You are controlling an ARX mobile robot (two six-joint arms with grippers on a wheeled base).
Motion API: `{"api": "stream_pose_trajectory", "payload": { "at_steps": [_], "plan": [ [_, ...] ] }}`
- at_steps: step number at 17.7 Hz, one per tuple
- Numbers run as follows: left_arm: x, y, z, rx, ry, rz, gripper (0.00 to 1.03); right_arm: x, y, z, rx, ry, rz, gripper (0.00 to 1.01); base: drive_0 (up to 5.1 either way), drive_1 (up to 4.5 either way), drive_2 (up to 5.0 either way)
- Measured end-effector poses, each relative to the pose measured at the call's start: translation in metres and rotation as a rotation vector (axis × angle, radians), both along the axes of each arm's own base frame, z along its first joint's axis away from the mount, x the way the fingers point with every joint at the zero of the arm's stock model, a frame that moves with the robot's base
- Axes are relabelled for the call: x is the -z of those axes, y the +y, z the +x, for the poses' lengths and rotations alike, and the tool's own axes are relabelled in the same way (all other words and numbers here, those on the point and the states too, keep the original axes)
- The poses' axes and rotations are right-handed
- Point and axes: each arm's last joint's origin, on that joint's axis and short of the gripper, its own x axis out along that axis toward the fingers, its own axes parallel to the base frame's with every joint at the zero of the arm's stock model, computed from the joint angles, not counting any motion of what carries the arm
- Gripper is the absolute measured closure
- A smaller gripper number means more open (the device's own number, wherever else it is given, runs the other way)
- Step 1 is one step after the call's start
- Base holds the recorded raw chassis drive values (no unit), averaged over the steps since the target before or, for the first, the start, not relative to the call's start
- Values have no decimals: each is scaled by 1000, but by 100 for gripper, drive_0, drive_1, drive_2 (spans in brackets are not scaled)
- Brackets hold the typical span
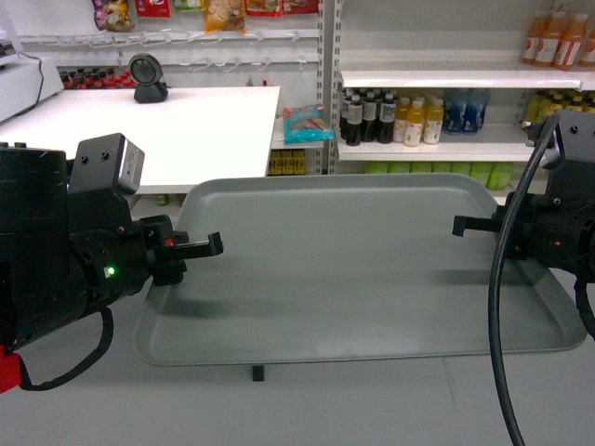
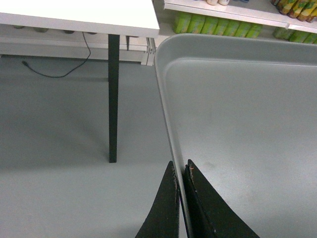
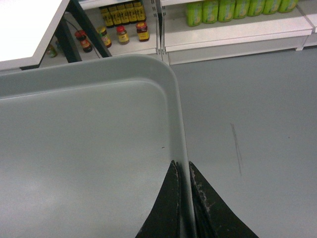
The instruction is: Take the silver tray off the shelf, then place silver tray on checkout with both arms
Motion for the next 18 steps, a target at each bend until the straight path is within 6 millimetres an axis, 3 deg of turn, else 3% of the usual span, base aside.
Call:
{"api": "stream_pose_trajectory", "payload": {
  "at_steps": [18],
  "plan": [
    [0, 1, 0, 1, 0, -1, 100, 0, 0, 0, 0, 4, -1, 98, -511, 234, 234]
  ]
}}
